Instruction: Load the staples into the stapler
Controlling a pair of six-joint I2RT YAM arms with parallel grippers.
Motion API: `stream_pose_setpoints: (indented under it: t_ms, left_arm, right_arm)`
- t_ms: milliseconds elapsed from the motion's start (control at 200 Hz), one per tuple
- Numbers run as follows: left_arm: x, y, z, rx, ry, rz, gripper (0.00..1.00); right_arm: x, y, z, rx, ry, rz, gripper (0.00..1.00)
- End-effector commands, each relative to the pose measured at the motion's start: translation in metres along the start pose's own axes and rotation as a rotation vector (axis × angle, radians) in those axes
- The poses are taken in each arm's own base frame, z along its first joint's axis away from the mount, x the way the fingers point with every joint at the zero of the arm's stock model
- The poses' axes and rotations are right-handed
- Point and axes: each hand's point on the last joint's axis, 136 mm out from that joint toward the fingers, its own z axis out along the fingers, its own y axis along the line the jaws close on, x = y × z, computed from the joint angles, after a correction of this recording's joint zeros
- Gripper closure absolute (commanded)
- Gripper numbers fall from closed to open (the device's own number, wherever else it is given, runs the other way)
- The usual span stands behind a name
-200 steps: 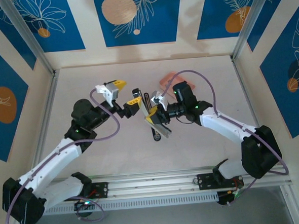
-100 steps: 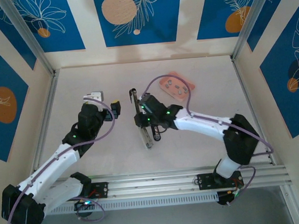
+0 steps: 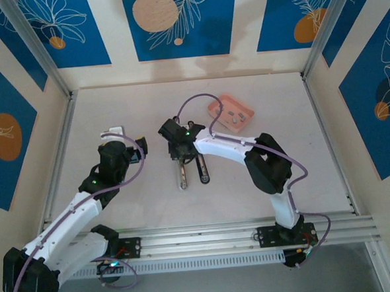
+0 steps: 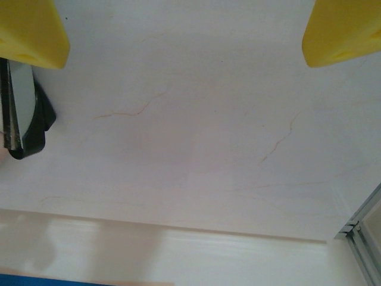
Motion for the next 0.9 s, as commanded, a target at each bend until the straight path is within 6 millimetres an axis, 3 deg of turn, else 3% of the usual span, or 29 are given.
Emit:
stream_pose_setpoints:
  t_ms: [0, 255, 475, 895]
  left_arm:
    - [0.003, -0.001, 0.002, 0.017, 0.013, -0.026, 0.00]
    - [0.004, 0.000, 0.006, 0.018, 0.020, -0.033, 0.00]
    - [0.005, 0.000, 0.010, 0.024, 0.026, -0.042, 0.00]
    - [0.005, -0.004, 0.013, 0.051, 0.027, -0.058, 0.00]
  right_arm:
    - [-0.014, -0.003, 0.002, 0.015, 0.021, 0.014, 1.00]
    - [-0.008, -0.008, 0.027, 0.067, 0.119, -0.004, 1.00]
    - [0.001, -0.003, 0.030, 0.053, 0.149, -0.012, 0.70]
    - [0.013, -0.002, 0.039, 0.031, 0.197, -0.044, 0.63]
